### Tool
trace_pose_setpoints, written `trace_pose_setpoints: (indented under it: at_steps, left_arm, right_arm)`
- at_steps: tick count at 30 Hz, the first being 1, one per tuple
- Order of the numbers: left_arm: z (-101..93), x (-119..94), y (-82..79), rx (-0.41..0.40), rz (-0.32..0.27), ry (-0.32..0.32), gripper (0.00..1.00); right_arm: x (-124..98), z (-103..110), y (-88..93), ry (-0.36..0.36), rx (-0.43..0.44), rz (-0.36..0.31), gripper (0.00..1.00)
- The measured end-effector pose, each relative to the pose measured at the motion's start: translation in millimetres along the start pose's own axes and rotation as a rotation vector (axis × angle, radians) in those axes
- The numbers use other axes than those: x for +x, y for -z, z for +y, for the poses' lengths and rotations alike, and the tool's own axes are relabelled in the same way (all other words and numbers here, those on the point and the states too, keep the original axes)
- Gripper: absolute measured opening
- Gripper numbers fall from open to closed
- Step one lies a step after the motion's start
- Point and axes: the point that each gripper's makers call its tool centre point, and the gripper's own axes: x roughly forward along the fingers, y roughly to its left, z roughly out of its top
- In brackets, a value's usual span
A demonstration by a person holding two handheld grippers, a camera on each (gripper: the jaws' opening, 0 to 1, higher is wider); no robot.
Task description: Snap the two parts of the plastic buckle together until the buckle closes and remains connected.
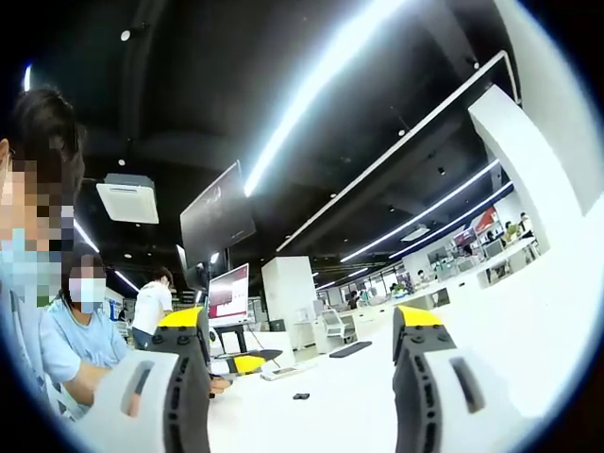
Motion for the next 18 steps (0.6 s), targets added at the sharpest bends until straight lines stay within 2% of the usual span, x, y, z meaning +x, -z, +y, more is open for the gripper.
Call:
trace_pose_setpoints:
  at_steps: [8, 15, 18]
  left_arm:
    - [12.4, -0.8, 13.8, 0.008, 0.06, -0.036, 0.62]
    - [24.5, 3.9, 33.3, 0.013, 0.156, -0.045, 0.58]
    - [26.0, 0.8, 41.8, 0.002, 0.207, -0.043, 0.53]
  right_arm:
    - [0.2, -0.6, -1.4, -0.003, 0.003, -0.001, 0.8]
    - [0.3, -1.7, -1.4, -0.002, 0.002, 0.001, 0.79]
    - [0.2, 0.1, -0.3, -0.003, 0.003, 0.002, 0.79]
